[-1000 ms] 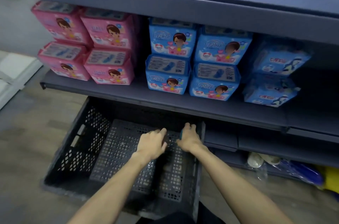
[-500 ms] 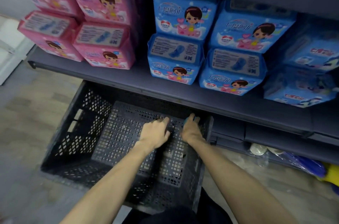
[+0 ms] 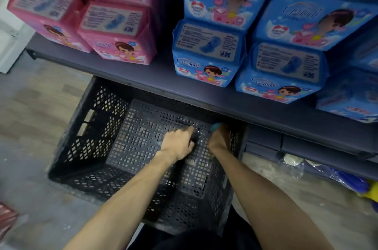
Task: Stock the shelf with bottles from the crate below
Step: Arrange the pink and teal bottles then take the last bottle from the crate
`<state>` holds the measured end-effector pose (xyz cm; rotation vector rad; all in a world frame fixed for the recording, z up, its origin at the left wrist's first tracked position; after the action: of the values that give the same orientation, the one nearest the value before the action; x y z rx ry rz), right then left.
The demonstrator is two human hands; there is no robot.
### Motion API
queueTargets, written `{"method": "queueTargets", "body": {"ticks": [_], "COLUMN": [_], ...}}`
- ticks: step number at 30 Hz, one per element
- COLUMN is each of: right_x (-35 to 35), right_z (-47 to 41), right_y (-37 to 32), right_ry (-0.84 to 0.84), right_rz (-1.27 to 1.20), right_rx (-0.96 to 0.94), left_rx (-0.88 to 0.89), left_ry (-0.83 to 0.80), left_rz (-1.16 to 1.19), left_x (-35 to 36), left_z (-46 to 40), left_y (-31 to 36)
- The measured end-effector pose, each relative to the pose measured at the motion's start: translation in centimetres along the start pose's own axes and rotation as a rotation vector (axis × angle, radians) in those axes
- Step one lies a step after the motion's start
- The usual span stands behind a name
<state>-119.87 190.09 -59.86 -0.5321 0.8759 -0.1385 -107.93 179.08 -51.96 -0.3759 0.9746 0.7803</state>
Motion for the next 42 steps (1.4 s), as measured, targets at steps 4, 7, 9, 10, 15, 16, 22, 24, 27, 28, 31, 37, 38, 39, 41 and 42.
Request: {"method": "queueTargets", "body": {"ticks": [4, 7, 9, 10, 15, 16, 22, 24, 27, 28, 31, 37, 38, 39, 41, 42], "right_x": [0.9, 2.2, 2.4, 2.2, 2.7, 3.0, 4.0, 4.4, 5.0, 5.2, 5.6, 4.1, 3.7, 3.4, 2.7, 2.3], "right_z": [-0.7, -1.1, -1.2, -1.5, -2.1, -2.3, -3.0, -3.2, -3.6, -3.8, -4.0, -2.9, -2.7, -2.6, -2.0, -1.8], "right_y": [0.5, 0.8, 0.7, 0.9, 1.1, 1.3, 3.3, 4.0, 4.6, 4.6, 4.6, 3.7, 3.3, 2.8, 1.7, 1.3], "right_ry": [0.075, -0.004, -0.012, 0.03, 0.08, 0.077, 0.063, 0.082, 0.1, 0.101, 0.108, 0.154, 0.158, 0.158, 0.149, 0.145], "right_rz": [-0.111, -0.155, -0.167, -0.16, -0.237, -0.239, -0.266, -0.292, -0.32, -0.33, -0.357, -0.251, -0.237, -0.227, -0.215, -0.203], "right_rx": [0.029, 0.062, 0.09, 0.112, 0.178, 0.189, 0.301, 0.352, 0.388, 0.378, 0.341, 0.237, 0.201, 0.161, 0.079, 0.047], "left_rx": [-0.019, -0.035, -0.041, -0.048, -0.078, -0.082, -0.04, -0.02, -0.017, -0.017, -0.017, 0.0, 0.002, 0.003, 0.003, 0.005], "left_ry": [-0.05, -0.065, -0.07, -0.069, -0.078, -0.08, -0.114, -0.091, -0.051, -0.042, -0.029, -0.004, -0.007, -0.008, 0.002, 0.011], "left_rz": [0.021, 0.036, 0.041, 0.049, 0.092, 0.102, 0.078, 0.049, 0.034, 0.035, 0.037, 0.051, 0.052, 0.05, 0.04, 0.034], "left_x": [1.2, 2.0, 2.5, 2.6, 3.4, 3.6, 5.3, 5.3, 5.0, 5.0, 5.1, 5.3, 5.2, 5.2, 4.7, 4.3], "left_z": [-0.2, -0.1, 0.0, 0.1, -0.1, -0.1, -0.6, -1.2, -2.0, -2.2, -2.3, -1.1, -1.0, -0.8, -0.5, -0.3], "left_y": [-0.6, -1.1, -1.4, -1.6, -2.5, -2.7, -2.5, -2.6, -3.0, -3.1, -3.3, -3.7, -3.8, -3.9, -4.0, -4.0]}}
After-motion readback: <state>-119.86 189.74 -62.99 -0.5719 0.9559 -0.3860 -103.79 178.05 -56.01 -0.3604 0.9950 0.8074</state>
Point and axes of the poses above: each hand's wrist, its own z-axis away from the middle knuckle, its own x-axis out of the palm, y = z × x, the point moved 10 cm from there along -z, towards the middle knuckle, and after that the axes turned 12 degrees about -x, right-handed, at the moved point
